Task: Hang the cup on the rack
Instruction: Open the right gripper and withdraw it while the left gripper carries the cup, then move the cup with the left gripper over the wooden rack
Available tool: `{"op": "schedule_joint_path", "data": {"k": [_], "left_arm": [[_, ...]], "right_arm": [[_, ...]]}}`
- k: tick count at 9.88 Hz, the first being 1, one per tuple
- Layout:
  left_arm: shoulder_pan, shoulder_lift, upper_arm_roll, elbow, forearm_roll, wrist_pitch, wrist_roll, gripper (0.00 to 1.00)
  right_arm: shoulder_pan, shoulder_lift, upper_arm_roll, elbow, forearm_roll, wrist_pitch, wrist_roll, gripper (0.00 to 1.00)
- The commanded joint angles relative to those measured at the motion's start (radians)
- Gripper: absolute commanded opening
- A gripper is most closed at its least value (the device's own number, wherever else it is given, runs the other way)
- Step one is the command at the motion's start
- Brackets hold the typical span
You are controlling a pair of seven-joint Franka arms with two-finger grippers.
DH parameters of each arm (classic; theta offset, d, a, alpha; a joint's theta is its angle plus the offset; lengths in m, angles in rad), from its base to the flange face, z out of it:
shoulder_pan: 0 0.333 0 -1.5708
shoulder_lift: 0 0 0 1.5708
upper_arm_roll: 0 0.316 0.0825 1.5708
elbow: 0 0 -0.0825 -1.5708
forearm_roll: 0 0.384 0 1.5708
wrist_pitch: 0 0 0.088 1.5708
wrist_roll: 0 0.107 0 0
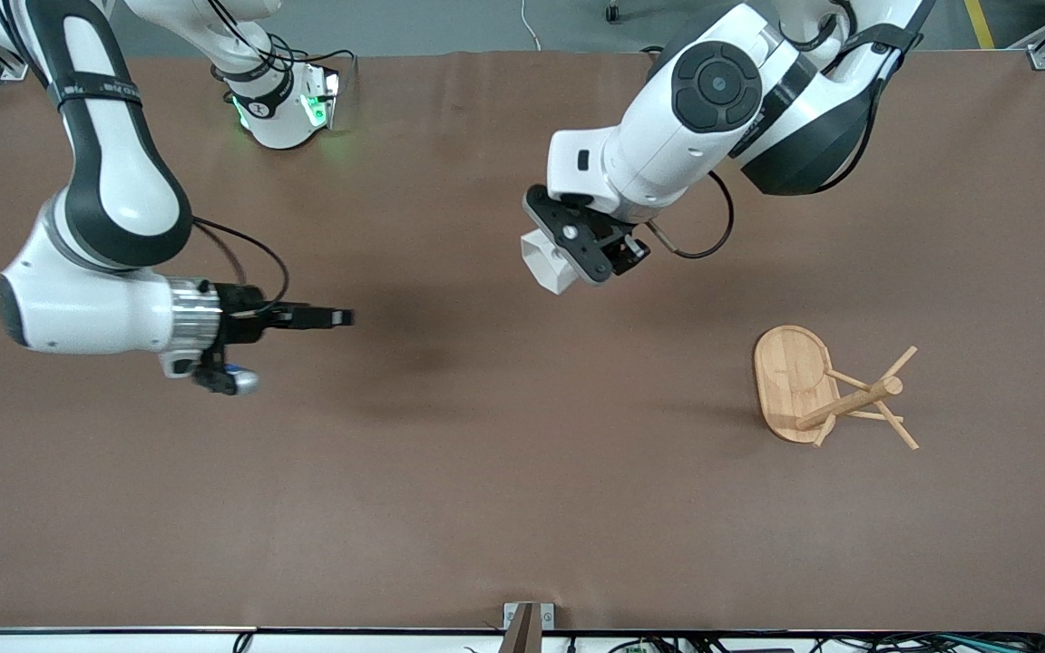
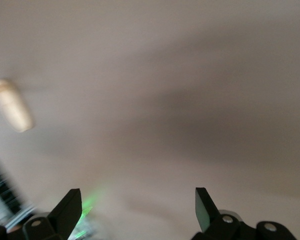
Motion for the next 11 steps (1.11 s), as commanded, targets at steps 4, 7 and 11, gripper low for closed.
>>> {"op": "schedule_joint_path", "data": {"k": [4, 7, 11], "left_arm": [[0.113, -0.003, 0.015, -0.027, 0.072, 0.017, -0.315, 0.01], [0.193, -0.020, 0.015, -0.037, 0.073, 0.008, -0.395, 0.01], [0.282, -0.026, 0.016, -0.095, 0.075, 0.016, -0.409, 0.01]], "right_arm": [[-0.053, -0.210, -0.072, 0.037, -0.504, -0.029, -0.003, 1.00], [-0.050, -0.328, -0.133, 0.074, -0.492, -0.190, -0.042, 1.00], [-0.050, -0.319, -0.158, 0.237, -0.468, -0.332, -0.060, 1.00]]}}
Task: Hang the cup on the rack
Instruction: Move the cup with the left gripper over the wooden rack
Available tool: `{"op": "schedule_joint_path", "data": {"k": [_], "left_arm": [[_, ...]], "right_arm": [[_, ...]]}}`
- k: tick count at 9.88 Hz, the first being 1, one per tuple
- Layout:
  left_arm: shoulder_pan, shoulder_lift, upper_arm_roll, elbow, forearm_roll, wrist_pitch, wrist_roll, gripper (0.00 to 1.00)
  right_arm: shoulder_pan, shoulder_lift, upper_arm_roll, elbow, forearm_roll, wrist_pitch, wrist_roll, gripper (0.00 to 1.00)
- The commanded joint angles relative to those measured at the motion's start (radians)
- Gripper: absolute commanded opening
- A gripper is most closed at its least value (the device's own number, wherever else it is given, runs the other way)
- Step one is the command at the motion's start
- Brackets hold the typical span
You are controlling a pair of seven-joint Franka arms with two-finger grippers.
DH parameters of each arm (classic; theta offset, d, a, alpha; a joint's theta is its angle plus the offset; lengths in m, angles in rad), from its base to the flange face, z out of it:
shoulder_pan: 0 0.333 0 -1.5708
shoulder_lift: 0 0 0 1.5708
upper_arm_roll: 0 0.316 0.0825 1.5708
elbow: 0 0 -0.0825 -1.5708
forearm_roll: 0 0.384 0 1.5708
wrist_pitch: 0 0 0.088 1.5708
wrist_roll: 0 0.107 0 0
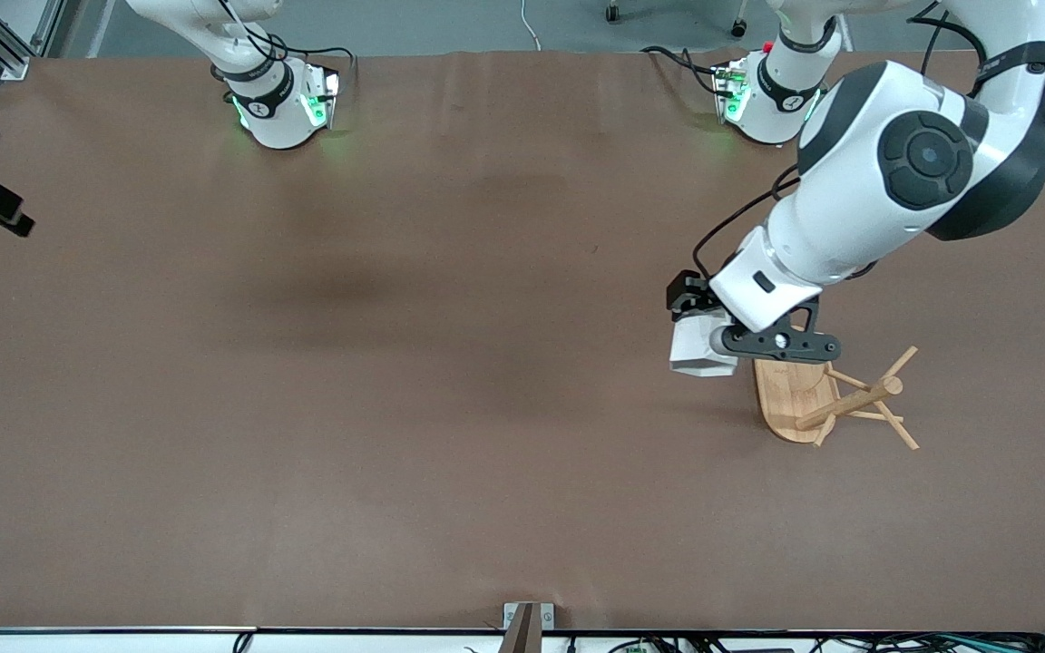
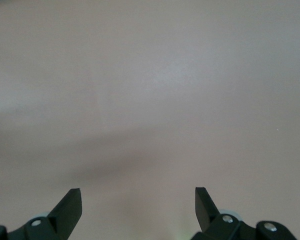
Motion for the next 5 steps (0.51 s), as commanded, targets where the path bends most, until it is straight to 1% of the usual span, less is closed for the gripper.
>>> {"op": "schedule_joint_path", "data": {"k": [1, 4, 5], "left_arm": [[0.044, -0.014, -0.001, -0.094, 0.020, 0.032, 0.001, 0.01], [0.046, -0.055, 0.039, -0.285, 0.017, 0.281, 0.078, 0.01], [0.044, -0.063, 0.056, -0.336, 0.017, 0.348, 0.116, 0.01]], "right_arm": [[-0.002, 0.020, 0.000, 0.023, 0.012, -0.014, -0.018, 1.00], [-0.001, 0.020, -0.002, 0.020, 0.012, -0.017, -0.026, 1.00], [0.001, 0.020, -0.002, 0.020, 0.012, -0.016, -0.032, 1.00]]}}
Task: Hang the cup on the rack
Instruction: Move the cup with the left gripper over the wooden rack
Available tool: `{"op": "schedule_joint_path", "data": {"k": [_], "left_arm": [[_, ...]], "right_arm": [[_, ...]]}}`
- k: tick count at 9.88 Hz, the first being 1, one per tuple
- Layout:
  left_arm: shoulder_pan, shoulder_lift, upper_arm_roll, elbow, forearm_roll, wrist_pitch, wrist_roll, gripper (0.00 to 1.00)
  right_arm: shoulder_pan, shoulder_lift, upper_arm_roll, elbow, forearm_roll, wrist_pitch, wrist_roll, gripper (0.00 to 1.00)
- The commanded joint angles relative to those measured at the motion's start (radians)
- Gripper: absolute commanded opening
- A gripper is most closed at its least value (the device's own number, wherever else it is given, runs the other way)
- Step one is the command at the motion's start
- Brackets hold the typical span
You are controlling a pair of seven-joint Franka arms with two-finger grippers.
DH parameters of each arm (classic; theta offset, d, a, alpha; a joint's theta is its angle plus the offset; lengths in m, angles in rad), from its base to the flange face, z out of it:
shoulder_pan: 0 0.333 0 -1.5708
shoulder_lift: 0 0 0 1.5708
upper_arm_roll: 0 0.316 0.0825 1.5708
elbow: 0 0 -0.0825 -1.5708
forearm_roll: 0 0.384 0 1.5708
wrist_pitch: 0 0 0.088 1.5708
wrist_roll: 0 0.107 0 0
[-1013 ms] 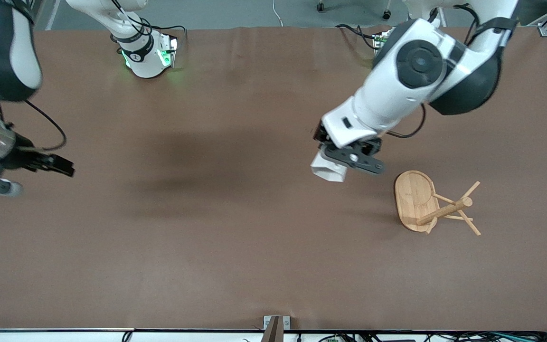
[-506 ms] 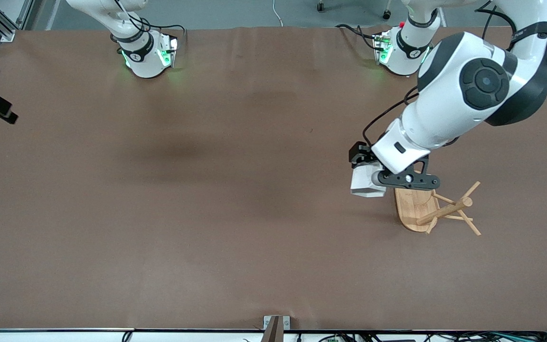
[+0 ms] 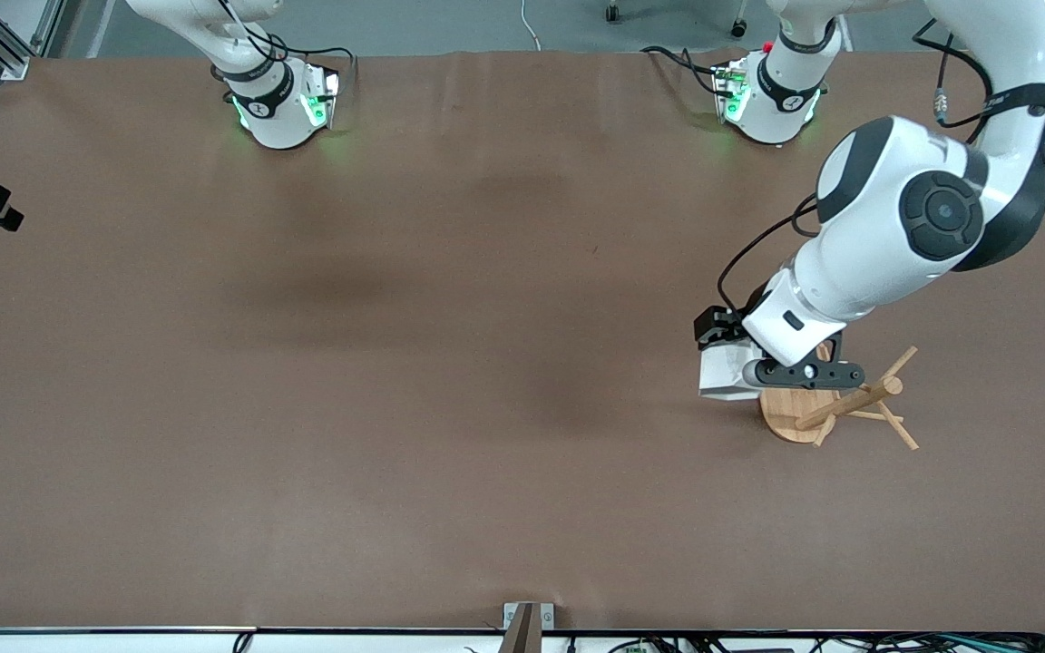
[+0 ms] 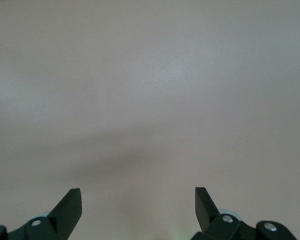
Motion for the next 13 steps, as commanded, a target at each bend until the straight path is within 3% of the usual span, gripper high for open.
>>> {"op": "schedule_joint_path", "data": {"k": [1, 5, 13], "left_arm": [[0.000, -0.054, 0.052, -0.150, 0.016, 0.105, 0.084, 0.01], [0.001, -0.083, 0.121, -0.204, 0.002, 0.107, 0.161, 0.01], [0.000, -0.077, 0.215, -0.205, -0.061, 0.112, 0.272, 0.01]], "right_arm": [[0.000, 0.005, -0.002, 0.016, 0.012, -0.015, -0.047, 1.00], [-0.003, 0.005, -0.003, 0.014, 0.012, -0.047, -0.124, 1.00], [-0.002, 0.005, -0.003, 0.014, 0.004, -0.044, -0.124, 1.00]]}}
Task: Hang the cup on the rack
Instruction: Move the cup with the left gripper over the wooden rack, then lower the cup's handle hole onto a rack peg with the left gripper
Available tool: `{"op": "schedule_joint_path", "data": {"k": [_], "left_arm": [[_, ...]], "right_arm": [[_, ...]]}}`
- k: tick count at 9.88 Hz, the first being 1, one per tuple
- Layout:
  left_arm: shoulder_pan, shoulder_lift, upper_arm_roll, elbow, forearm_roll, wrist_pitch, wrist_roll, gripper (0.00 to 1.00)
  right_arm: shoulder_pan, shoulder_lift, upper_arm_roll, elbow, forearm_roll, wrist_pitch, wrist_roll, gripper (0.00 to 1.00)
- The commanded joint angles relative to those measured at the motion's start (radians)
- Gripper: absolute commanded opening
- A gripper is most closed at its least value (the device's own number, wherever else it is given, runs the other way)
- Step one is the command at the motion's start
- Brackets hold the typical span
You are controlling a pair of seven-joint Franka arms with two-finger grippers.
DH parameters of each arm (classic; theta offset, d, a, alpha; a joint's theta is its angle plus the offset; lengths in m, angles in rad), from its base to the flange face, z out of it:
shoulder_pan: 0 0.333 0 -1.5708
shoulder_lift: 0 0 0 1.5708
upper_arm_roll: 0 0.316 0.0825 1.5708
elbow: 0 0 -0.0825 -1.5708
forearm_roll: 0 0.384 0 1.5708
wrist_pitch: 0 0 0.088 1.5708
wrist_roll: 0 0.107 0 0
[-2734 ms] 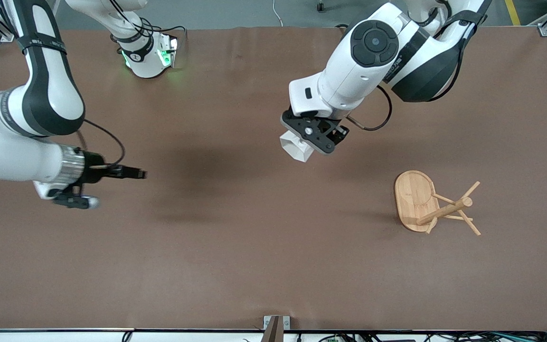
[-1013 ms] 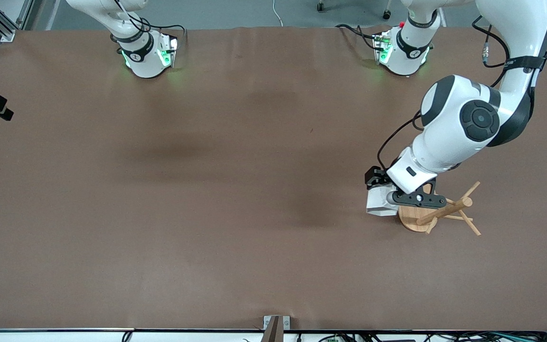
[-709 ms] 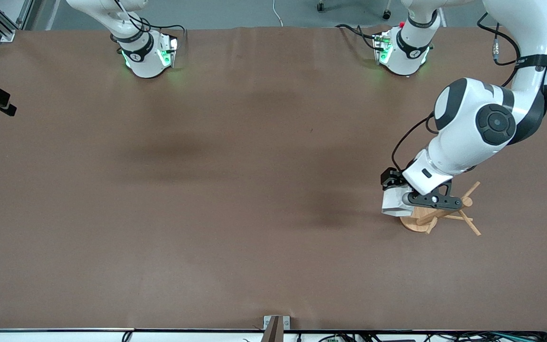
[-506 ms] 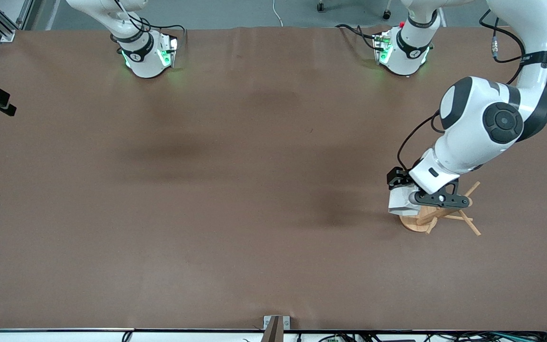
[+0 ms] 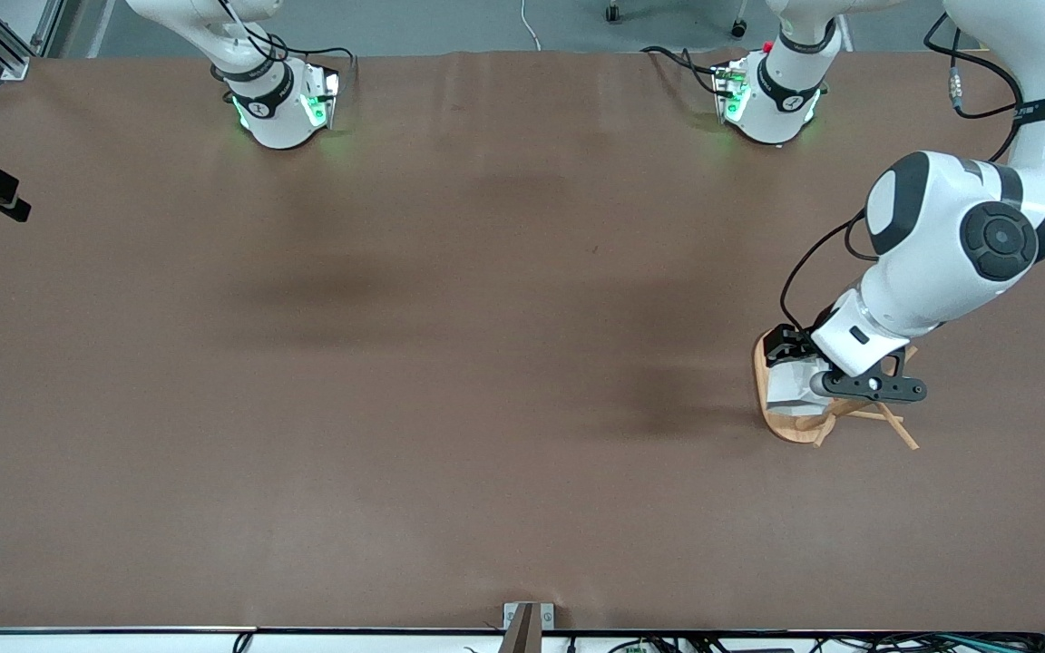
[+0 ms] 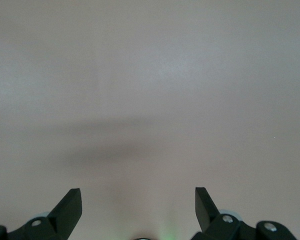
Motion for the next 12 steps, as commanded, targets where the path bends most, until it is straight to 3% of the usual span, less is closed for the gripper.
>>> {"op": "schedule_joint_path", "data": {"k": [1, 6, 7, 8, 9, 10, 12], "left_arm": [[-0.001, 0.002, 0.014, -0.041, -0.021, 0.023, 0.028, 0.01], [-0.001, 0.014, 0.044, -0.043, -0.020, 0.022, 0.049, 0.06], [-0.001, 0.019, 0.044, -0.043, -0.021, 0.023, 0.048, 0.17], [-0.001, 0.025, 0.045, -0.043, -0.020, 0.023, 0.049, 0.47], [-0.001, 0.025, 0.047, -0.041, -0.020, 0.022, 0.048, 0.89], [-0.001, 0.022, 0.047, -0.037, -0.020, 0.022, 0.048, 1.00], [-0.001, 0.015, 0.045, -0.027, -0.020, 0.022, 0.031, 1.00]], "right_arm": [[-0.002, 0.004, -0.002, 0.013, 0.004, -0.009, -0.012, 1.00], [-0.003, 0.004, -0.002, 0.013, 0.004, -0.010, -0.012, 1.00], [-0.002, 0.004, -0.002, 0.013, 0.004, -0.009, -0.012, 1.00], [-0.002, 0.004, -0.002, 0.013, 0.004, -0.009, -0.012, 1.00], [-0.003, 0.004, -0.002, 0.013, 0.004, -0.009, -0.012, 1.00], [-0.003, 0.004, -0.002, 0.013, 0.004, -0.009, -0.012, 1.00], [-0.003, 0.004, -0.002, 0.013, 0.004, -0.007, -0.012, 1.00]]}}
